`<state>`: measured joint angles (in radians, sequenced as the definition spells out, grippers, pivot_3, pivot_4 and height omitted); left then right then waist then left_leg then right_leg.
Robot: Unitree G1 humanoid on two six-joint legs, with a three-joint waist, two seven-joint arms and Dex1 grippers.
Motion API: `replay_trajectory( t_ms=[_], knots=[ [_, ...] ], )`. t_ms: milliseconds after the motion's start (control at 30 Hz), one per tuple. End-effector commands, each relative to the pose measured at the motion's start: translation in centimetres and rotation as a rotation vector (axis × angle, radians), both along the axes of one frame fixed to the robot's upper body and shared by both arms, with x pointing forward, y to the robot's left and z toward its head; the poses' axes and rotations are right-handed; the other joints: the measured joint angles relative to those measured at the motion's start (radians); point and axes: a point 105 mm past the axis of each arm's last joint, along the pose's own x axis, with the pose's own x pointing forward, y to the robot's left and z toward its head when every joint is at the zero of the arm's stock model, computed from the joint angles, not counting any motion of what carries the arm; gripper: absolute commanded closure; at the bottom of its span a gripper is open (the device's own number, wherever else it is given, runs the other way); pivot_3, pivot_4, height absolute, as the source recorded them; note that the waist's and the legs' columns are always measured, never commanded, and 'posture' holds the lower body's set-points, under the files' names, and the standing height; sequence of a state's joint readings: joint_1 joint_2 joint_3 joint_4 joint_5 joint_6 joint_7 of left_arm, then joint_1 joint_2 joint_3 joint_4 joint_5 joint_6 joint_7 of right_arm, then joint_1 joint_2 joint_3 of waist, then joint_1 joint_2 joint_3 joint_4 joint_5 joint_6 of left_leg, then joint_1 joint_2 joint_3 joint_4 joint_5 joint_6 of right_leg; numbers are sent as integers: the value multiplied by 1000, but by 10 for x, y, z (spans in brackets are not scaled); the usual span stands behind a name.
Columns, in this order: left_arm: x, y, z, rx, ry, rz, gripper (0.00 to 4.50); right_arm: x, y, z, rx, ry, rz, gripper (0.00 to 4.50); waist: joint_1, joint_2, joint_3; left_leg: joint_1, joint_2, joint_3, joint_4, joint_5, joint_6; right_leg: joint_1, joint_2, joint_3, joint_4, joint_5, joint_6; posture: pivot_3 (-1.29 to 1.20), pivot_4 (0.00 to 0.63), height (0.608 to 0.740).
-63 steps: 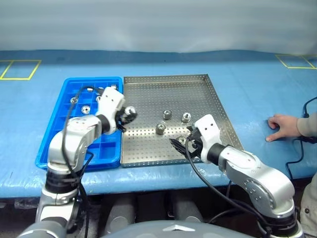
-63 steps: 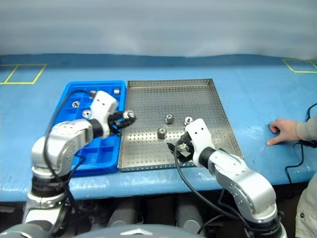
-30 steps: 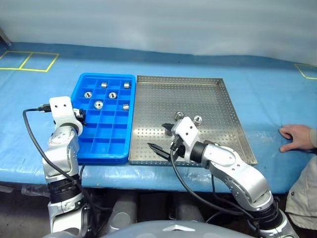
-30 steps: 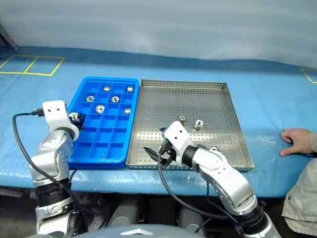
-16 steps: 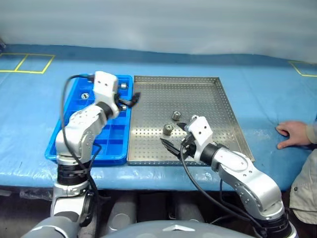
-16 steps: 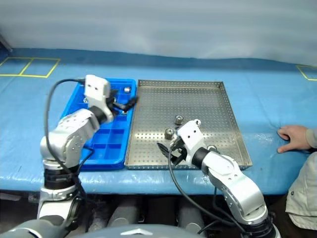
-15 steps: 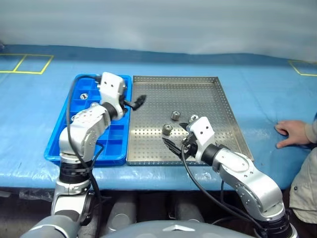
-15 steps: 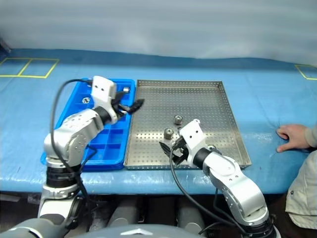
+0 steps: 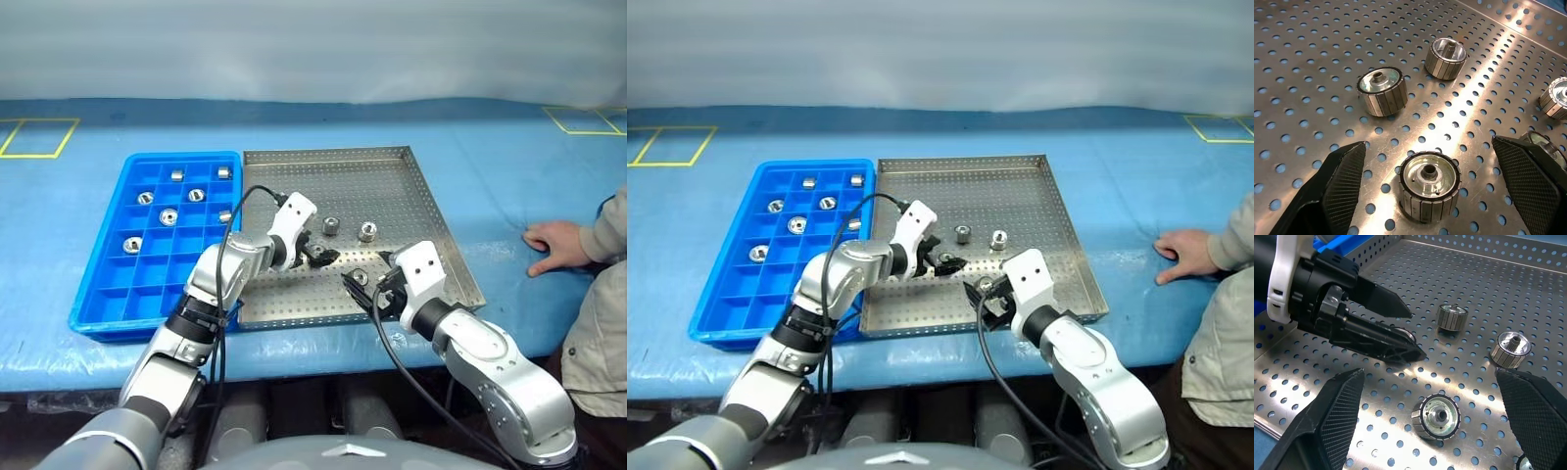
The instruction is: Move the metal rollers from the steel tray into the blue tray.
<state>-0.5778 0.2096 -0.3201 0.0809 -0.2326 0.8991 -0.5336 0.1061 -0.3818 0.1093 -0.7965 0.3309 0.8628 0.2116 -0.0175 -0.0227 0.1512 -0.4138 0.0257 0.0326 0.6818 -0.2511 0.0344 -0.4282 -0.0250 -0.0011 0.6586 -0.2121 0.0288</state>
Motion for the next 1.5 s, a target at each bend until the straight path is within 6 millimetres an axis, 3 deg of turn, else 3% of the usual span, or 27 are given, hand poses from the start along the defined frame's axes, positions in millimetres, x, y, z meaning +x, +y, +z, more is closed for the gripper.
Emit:
replay_trajectory(
  t_ms=[33,67,167,400,600,733,800,900,1033,1267,1500],
  knots=[
    [1,-6,1,51,-57,-41,25,-1,2,10,7,-39,-2,0,-2,0,0,0,0,0,0,0,0,0,0,0,0,0,0,-74,150,740],
    [1,-6,-2,73,-65,-39,25,-1,2,10,8,-40,-2,0,-2,0,0,0,0,0,0,0,0,0,0,0,0,0,0,-74,150,740],
    [0,-3,-7,121,-89,-42,634,-1,3,10,9,-43,-1,0,-3,0,0,0,0,0,0,0,0,0,0,0,0,0,0,-68,150,740],
    [-2,11,1,151,-110,-21,2813,2,6,10,10,-45,21,0,-1,0,0,0,0,0,0,0,0,0,0,0,0,0,0,-24,150,740],
    [-2,20,59,-96,-228,90,2805,8,16,14,16,-57,79,0,8,0,0,-1,1,0,0,0,0,-1,-1,0,0,0,0,21,150,740],
    [4,52,87,-149,-350,274,2805,10,27,16,23,-65,138,0,12,1,0,-1,0,-1,0,0,0,0,-1,0,0,0,0,68,150,740],
    [2,80,94,-115,-431,416,2805,14,34,15,15,-67,172,0,9,1,0,0,0,0,0,0,0,0,-1,0,0,0,0,92,150,740],
    [-10,113,93,-58,-482,582,2805,15,49,16,2,-79,263,0,13,1,1,1,0,0,-1,0,0,0,0,0,0,0,0,125,150,740],
    [-29,137,82,32,-497,724,2805,16,66,20,16,-99,355,0,44,1,1,0,0,-1,-2,0,0,0,0,-1,0,0,0,190,150,740],
    [-50,168,61,154,-468,917,2805,16,80,19,32,-96,431,0,95,0,1,0,0,-1,-1,0,0,1,-2,-1,-1,0,0,253,150,740],
    [-60,194,45,216,-402,1045,2805,16,79,17,31,-88,434,0,114,0,1,0,0,-2,-1,0,0,0,-3,-3,-1,0,0,258,150,740]
  ],
)
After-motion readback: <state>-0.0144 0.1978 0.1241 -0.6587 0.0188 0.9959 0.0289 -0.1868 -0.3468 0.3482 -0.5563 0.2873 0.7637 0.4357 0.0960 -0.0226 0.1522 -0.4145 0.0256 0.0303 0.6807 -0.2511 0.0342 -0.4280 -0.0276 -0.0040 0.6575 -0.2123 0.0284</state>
